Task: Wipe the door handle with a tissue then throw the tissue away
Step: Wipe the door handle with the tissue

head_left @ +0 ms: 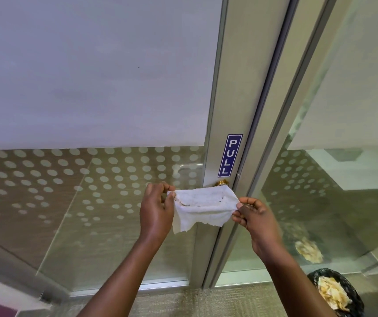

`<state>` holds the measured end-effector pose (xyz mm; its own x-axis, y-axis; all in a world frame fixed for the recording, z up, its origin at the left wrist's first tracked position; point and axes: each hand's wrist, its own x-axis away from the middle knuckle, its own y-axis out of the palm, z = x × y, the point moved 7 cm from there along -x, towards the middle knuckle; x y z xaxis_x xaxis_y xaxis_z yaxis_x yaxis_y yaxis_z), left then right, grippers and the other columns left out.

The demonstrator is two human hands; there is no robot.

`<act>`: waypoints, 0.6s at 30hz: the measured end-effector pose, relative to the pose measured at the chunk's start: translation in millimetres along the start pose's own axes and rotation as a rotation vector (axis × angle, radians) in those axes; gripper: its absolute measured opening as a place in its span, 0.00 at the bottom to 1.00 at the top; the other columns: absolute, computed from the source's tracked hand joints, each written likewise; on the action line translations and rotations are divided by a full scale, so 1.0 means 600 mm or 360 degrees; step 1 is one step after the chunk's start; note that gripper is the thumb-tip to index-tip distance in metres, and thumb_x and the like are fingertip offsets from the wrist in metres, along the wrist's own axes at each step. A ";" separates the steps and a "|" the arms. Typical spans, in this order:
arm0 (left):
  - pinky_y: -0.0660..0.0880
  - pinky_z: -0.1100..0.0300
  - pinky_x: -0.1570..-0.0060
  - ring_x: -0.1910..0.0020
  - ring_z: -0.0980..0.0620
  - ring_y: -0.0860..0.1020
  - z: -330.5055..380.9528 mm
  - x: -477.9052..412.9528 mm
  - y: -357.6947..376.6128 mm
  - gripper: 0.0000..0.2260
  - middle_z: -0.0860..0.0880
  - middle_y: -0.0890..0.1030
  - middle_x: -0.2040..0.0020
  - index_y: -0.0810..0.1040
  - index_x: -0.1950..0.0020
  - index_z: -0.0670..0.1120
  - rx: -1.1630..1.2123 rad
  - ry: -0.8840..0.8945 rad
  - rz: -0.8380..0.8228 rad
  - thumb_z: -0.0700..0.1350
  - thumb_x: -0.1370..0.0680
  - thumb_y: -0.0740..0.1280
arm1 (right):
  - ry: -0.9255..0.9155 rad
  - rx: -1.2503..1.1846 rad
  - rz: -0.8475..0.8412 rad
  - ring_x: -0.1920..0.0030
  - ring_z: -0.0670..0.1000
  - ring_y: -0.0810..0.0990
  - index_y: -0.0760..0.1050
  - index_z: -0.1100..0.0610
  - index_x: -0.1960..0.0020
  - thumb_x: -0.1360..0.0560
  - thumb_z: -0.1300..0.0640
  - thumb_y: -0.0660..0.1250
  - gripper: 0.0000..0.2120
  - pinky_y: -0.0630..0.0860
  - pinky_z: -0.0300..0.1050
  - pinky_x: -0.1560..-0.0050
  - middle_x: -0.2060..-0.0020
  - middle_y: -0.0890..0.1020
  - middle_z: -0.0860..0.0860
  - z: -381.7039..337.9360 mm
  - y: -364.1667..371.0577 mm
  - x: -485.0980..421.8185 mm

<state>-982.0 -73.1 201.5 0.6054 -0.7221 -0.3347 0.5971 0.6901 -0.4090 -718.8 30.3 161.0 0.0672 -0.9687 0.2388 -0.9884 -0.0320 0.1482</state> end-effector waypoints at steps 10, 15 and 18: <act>0.78 0.45 0.59 0.56 0.51 0.76 -0.007 -0.001 -0.006 0.14 0.53 0.75 0.51 0.84 0.41 0.44 -0.0385 0.0365 -0.0025 0.30 0.23 0.68 | -0.0604 0.0901 0.0366 0.54 0.51 0.83 0.78 0.54 0.46 0.21 0.59 0.66 0.05 0.79 0.45 0.55 0.52 0.84 0.53 -0.052 -0.006 0.032; 0.77 0.47 0.60 0.56 0.48 0.77 0.032 -0.009 -0.026 0.12 0.49 0.77 0.51 0.83 0.42 0.40 -0.0411 0.0603 0.0057 0.32 0.23 0.66 | -0.1616 0.1499 -0.0081 0.40 0.49 0.75 0.75 0.56 0.36 0.20 0.54 0.67 0.14 0.68 0.41 0.38 0.41 0.79 0.51 -0.088 0.097 0.117; 0.73 0.51 0.58 0.54 0.46 0.76 0.098 -0.027 -0.028 0.12 0.45 0.78 0.51 0.83 0.42 0.40 -0.0480 0.0908 0.0062 0.31 0.24 0.71 | -0.1742 0.1780 -0.0428 0.35 0.51 0.73 0.73 0.56 0.32 0.19 0.48 0.64 0.19 0.66 0.47 0.32 0.37 0.78 0.52 -0.043 0.159 0.121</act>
<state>-970.7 -70.3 263.6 0.1993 -0.6663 -0.7186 0.3557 0.7325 -0.5805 -804.6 -36.8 217.4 0.6110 -0.5908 -0.5268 -0.5947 0.0967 -0.7981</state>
